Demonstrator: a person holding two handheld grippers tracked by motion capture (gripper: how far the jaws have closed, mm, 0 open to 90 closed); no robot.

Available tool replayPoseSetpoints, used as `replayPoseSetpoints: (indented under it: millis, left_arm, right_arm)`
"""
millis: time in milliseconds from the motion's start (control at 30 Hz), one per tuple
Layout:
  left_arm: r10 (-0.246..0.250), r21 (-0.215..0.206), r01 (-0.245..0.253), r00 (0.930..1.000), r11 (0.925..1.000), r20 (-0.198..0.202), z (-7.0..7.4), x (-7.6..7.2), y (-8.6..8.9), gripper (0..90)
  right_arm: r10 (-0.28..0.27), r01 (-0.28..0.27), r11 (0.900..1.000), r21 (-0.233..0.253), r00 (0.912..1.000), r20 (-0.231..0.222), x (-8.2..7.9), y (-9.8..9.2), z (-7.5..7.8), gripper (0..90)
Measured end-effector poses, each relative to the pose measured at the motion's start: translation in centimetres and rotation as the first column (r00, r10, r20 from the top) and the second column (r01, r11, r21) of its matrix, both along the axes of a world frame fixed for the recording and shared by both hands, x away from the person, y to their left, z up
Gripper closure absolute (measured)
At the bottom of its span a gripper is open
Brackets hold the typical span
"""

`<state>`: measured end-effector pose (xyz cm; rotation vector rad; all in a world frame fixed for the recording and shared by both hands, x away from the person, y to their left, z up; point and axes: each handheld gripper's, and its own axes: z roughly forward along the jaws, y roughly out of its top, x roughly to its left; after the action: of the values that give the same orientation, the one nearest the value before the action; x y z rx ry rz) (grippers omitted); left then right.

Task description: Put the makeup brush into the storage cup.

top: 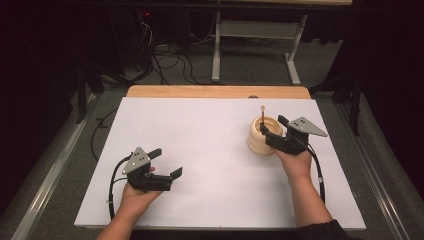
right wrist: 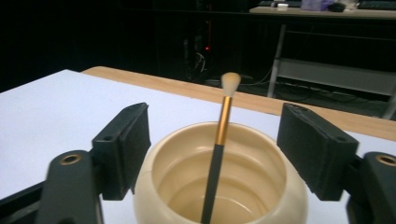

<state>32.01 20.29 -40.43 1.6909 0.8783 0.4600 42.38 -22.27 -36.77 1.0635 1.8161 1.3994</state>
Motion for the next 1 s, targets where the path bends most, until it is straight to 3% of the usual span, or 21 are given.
replayPoseSetpoints:
  millis: [233, 400, 500, 767, 1000]
  left_arm:
    - [-0.001, 0.004, 0.001, 1.0, 1.0, 0.001, 0.0, 0.0, 0.0, 0.3]
    - [0.001, 0.0, -0.001, 1.0, 1.0, 0.001, 0.0, 0.0, 0.0, 0.3]
    - [0.001, 0.001, -0.001, 1.0, 1.0, 0.001, 0.0, 0.0, 0.0, 0.3]
    - [0.003, 0.001, -0.003, 1.0, 1.0, 0.002, 0.1, 0.0, 0.1, 0.3]
    - [0.003, 0.004, -0.003, 1.0, 1.0, 0.002, 0.1, -0.1, 0.1, 0.3]
  right_arm:
    - [0.008, -0.008, 1.0, -0.007, 1.0, 0.005, -0.4, 0.0, 0.3, 15.4]
    - [-0.003, 0.003, 0.999, -0.042, 1.0, -0.007, -0.8, 0.3, 0.3, 1.6]
    - [0.008, -0.009, 0.999, -0.044, 0.9998, -0.019, -1.2, 0.4, 0.2, 0.9]
    - [0.045, -0.044, 0.998, -0.042, 0.999, 0.005, -2.7, 0.5, 0.3, 0.9]
    - [0.045, -0.044, 0.997, -0.059, 0.9989, 0.012, -4.3, -0.2, 0.2, 0.9]
